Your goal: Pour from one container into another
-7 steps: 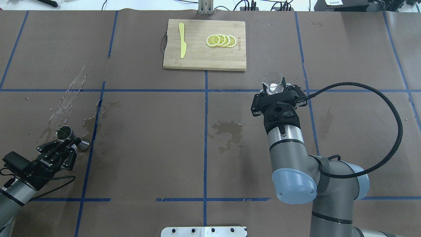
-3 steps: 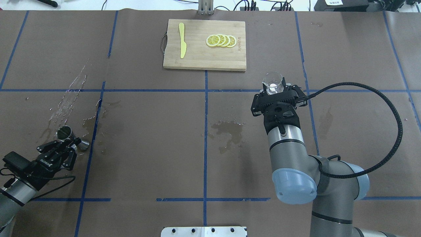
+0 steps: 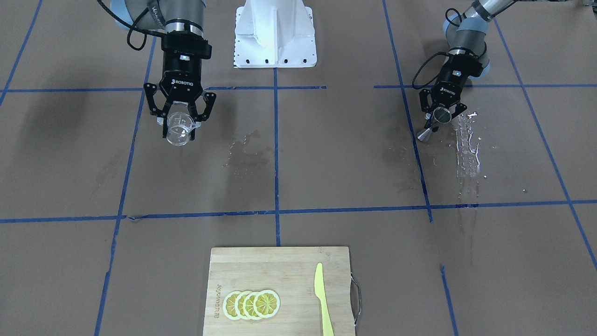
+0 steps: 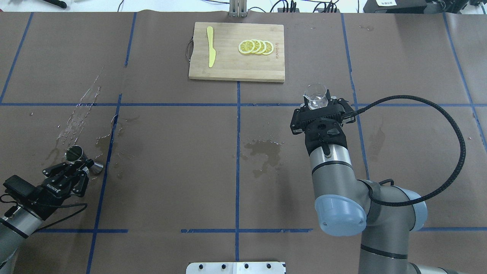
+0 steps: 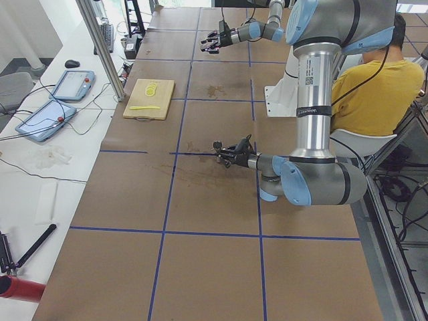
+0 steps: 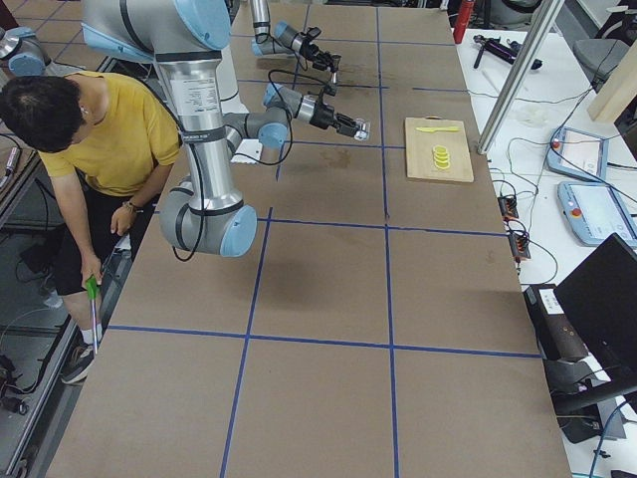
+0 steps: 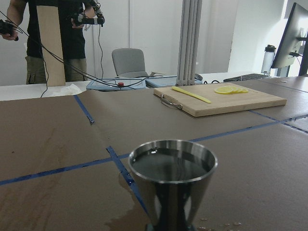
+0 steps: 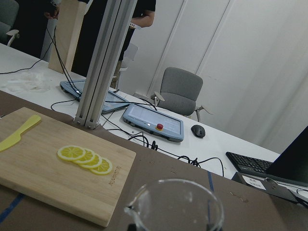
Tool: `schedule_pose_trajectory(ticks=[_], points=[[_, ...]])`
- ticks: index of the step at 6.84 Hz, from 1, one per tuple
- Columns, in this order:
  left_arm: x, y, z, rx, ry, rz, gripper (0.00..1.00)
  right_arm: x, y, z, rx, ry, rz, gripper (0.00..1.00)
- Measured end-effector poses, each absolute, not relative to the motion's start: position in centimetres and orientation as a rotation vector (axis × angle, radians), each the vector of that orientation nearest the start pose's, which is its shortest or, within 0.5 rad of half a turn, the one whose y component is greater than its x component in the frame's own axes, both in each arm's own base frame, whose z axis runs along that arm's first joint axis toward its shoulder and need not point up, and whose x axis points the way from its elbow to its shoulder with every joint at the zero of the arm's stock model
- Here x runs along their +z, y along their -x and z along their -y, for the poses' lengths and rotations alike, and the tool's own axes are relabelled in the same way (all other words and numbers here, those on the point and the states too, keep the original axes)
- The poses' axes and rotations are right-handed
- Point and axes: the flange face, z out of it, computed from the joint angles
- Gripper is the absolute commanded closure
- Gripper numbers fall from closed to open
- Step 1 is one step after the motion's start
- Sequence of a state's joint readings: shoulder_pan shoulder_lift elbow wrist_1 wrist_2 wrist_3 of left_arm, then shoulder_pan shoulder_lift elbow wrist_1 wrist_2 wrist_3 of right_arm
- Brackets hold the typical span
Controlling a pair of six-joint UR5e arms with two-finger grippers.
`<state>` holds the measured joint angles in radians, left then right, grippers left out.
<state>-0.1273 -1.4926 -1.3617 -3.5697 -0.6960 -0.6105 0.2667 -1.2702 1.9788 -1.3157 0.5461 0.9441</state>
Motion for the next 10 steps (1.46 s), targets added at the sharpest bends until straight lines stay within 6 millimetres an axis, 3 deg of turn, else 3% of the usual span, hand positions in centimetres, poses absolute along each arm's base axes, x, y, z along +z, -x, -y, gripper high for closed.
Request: schedule_pose_trajectory(ticks=[10], points=[[59.28, -36.43, 25.58, -0.111, -1.329, -0.991, 0.98, 26.07, 44.68, 34.86, 0.183, -1.215, 0.379, 1.0]])
